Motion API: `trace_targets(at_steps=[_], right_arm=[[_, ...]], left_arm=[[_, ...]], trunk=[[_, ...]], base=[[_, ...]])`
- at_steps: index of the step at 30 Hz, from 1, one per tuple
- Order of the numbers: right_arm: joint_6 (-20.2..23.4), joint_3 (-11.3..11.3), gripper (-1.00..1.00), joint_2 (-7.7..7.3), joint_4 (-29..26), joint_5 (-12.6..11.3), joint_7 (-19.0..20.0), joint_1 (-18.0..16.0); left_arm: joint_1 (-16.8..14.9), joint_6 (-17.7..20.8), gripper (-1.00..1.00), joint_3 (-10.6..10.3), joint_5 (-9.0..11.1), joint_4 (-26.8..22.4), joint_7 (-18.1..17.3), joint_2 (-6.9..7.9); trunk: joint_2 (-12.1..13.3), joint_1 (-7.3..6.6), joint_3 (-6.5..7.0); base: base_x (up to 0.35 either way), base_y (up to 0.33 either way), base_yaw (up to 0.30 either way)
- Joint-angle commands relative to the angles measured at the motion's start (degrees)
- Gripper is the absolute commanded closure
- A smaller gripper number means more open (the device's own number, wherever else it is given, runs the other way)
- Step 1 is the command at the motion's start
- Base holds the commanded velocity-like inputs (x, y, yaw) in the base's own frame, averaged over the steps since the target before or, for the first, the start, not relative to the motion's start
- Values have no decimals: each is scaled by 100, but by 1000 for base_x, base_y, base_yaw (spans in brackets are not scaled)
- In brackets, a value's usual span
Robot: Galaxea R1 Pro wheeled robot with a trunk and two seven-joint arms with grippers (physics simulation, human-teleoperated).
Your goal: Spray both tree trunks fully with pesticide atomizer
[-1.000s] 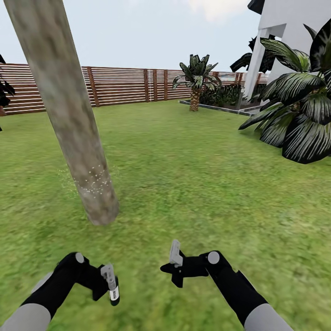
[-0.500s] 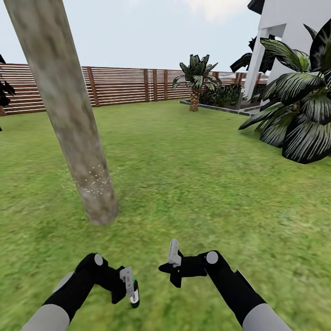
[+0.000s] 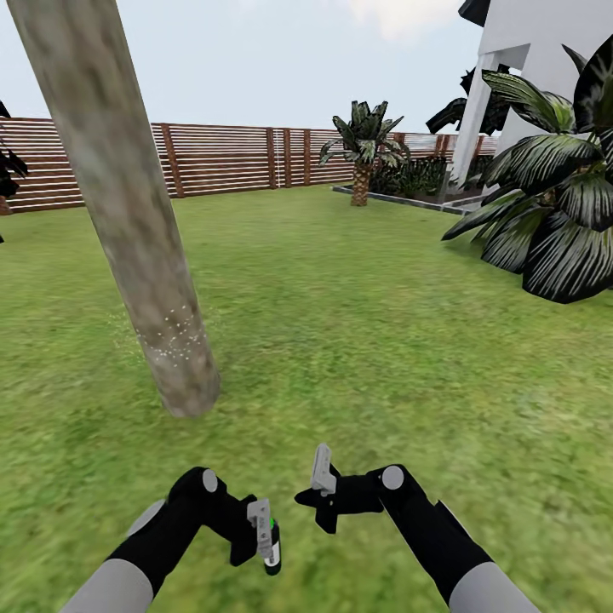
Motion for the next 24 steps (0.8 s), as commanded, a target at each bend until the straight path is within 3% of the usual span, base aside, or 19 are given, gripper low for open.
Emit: trace_targets(at_steps=[1, 21, 24], right_arm=[[16, -4, 100, 2, -9, 30, 21, 0], [14, -4, 100, 2, 0, 32, 21, -1], [14, -10, 100, 2, 0, 35, 21, 3]], left_arm=[[-3, 62, 100, -17, -4, -10, -21, -12], [-170, 67, 100, 28, 63, -113, -27, -39], [-171, 76, 100, 32, 60, -265, -239, -39]], trunk=[[-2, -1, -5], [-2, -1, -5], [-2, -1, -5]], base=[[0, 0, 0], [0, 0, 0], [0, 0, 0]])
